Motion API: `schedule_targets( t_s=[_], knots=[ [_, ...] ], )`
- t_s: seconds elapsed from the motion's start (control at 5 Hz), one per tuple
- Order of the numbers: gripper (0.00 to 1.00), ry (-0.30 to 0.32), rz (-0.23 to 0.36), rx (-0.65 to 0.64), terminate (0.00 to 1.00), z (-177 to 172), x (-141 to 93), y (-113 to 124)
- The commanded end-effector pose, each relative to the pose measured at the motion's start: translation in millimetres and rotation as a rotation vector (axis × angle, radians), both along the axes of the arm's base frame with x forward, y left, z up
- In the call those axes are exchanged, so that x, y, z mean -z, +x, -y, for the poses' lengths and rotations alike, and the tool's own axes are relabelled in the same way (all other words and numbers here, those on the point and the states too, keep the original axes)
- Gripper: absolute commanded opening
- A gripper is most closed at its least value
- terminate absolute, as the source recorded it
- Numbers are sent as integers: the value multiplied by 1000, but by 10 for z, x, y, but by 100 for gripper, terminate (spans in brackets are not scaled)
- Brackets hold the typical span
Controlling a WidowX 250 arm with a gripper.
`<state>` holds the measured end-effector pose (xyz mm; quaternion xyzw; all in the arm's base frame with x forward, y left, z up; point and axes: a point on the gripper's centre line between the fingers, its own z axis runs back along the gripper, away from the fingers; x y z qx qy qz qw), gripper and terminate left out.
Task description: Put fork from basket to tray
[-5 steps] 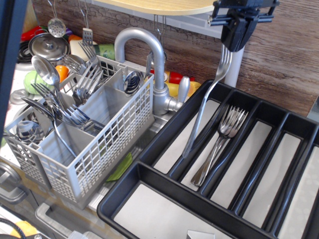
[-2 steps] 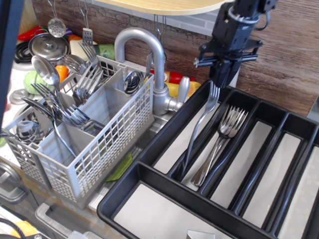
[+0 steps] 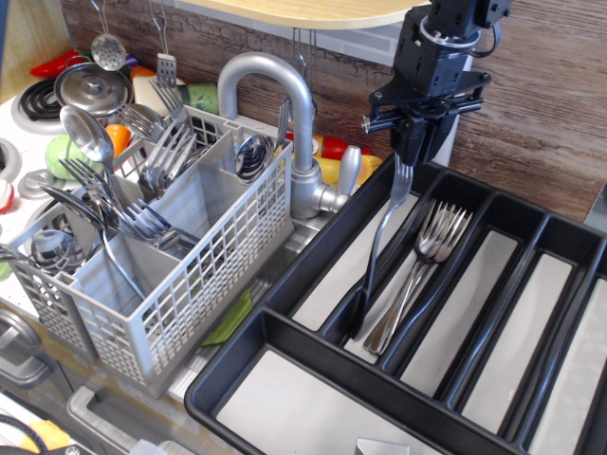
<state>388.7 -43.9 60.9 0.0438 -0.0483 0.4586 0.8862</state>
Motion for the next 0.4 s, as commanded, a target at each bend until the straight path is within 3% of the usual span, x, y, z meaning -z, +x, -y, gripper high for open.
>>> schedule_targets(
  t_s=[0.0,0.2],
  knots=[
    [100,-14,92,-18,0,10,-322,36],
    [100,-14,92,-18,100,10,-322,36]
  ],
)
